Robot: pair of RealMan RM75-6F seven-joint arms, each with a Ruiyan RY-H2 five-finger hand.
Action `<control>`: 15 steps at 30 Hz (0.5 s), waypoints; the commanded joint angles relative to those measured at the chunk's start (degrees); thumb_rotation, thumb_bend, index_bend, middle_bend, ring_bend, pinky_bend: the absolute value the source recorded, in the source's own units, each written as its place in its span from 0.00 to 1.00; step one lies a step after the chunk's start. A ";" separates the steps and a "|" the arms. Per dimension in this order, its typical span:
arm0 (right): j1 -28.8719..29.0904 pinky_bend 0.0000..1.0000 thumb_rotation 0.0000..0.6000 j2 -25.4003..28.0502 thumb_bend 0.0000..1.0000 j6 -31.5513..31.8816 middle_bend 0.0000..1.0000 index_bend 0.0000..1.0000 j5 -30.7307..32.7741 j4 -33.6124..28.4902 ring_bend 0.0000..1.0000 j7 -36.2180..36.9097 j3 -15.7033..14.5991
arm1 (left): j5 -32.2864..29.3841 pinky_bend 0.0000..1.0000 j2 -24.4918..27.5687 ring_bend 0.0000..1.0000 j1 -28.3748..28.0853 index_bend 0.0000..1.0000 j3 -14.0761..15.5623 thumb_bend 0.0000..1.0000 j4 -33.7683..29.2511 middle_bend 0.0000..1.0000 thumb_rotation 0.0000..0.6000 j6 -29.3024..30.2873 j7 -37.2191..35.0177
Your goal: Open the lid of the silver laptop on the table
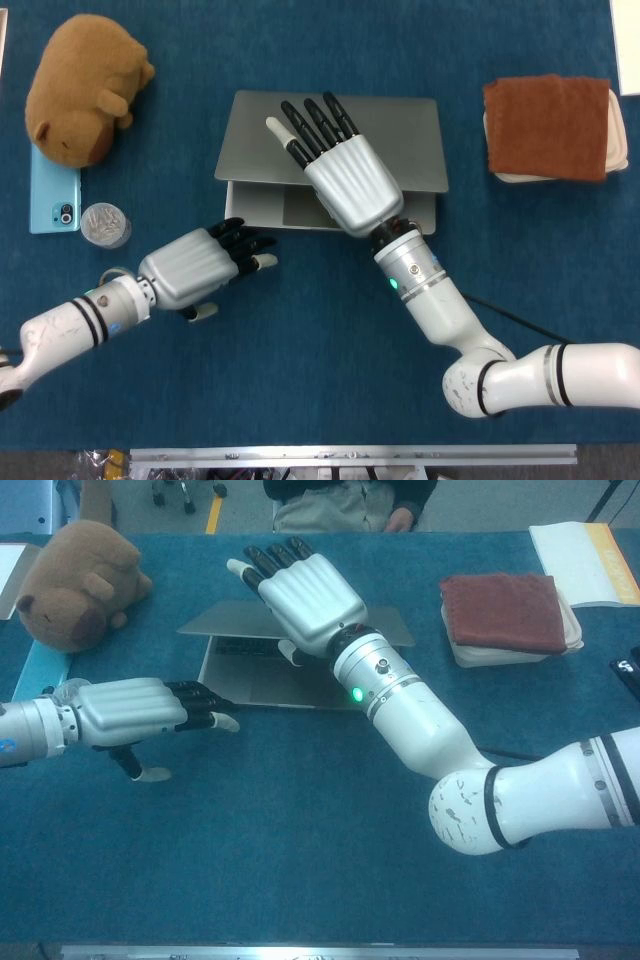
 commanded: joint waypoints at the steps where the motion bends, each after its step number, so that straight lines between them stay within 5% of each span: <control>1: 0.17 0.03 1.00 -0.02 0.31 0.04 0.00 0.00 0.11 0.11 0.00 -0.04 0.03 | -1.31 0.00 -0.84 0.00 -0.98 0.00 -0.71 0.29 0.49 0.00 1.00 -1.29 0.21; 15: 0.61 0.03 1.00 0.17 0.32 0.18 0.00 0.00 0.68 0.31 0.00 0.63 0.00 | -5.87 0.00 -3.91 0.00 -3.52 0.00 -1.91 0.29 3.92 0.00 1.00 -4.48 -1.02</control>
